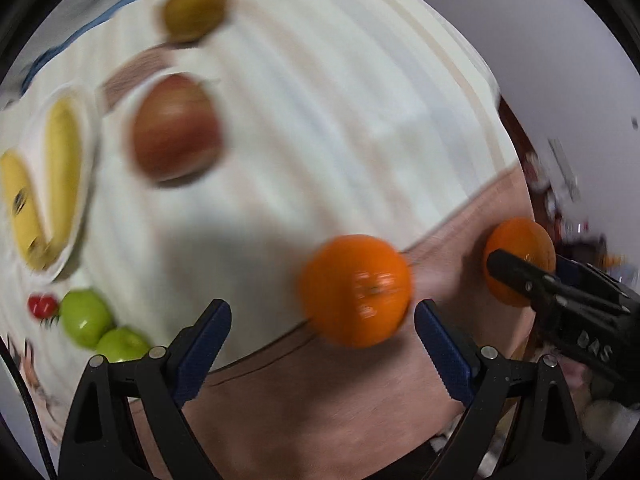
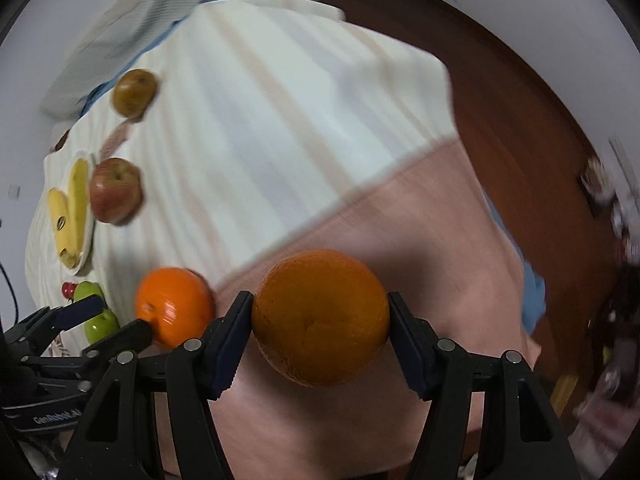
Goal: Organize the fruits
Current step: 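Grasp an orange with the right tool while the left tool grasps the other orange, then carry both oranges to the plate and set them between the bananas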
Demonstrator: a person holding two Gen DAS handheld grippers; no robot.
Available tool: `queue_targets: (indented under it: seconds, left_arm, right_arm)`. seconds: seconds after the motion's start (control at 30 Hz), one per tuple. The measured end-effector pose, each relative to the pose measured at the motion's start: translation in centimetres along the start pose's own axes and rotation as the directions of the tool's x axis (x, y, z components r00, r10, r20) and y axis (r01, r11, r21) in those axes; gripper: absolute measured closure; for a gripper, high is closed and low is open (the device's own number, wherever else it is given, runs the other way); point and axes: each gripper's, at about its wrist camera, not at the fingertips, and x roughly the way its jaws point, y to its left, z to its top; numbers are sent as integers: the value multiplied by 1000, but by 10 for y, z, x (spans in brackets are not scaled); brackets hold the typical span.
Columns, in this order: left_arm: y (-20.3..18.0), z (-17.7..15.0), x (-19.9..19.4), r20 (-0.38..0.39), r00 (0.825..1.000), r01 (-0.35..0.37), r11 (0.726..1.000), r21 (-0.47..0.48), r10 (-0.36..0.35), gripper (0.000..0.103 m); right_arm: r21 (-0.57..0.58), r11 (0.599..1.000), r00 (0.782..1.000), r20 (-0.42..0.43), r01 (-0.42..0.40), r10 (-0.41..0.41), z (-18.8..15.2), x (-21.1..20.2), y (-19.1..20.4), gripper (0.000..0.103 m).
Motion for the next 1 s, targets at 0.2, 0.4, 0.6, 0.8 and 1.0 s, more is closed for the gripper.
queue_targets:
  seconds: [0.2,0.4,0.6,0.8,1.0]
  left_arm:
    - [-34,4,30,33,996,-91,989,116,88,41]
    - [-3,-19,3,70,990,-128,991,44,124,42]
    - [62,-52,11,-14,996,-88,983,-160,87,41]
    - [67,-65,40,-30,999,-21,970,-240,14,40]
    - [61,-58,36,-19,1000,-22,971,-238,19,41]
  right_arm:
    - [36,999,1000,-3,5,-4,-20,1,-24,35]
    - [9,998,998,5,-57,57,-29,-4,0,35]
    - [-103,989,994,-15,-106,105,-32,17,58,35]
    - [-171,984,999,-25,-51,47,-29,43,77,34]
    - [-207,978,999,-45,-11,2,-28,55,88,34]
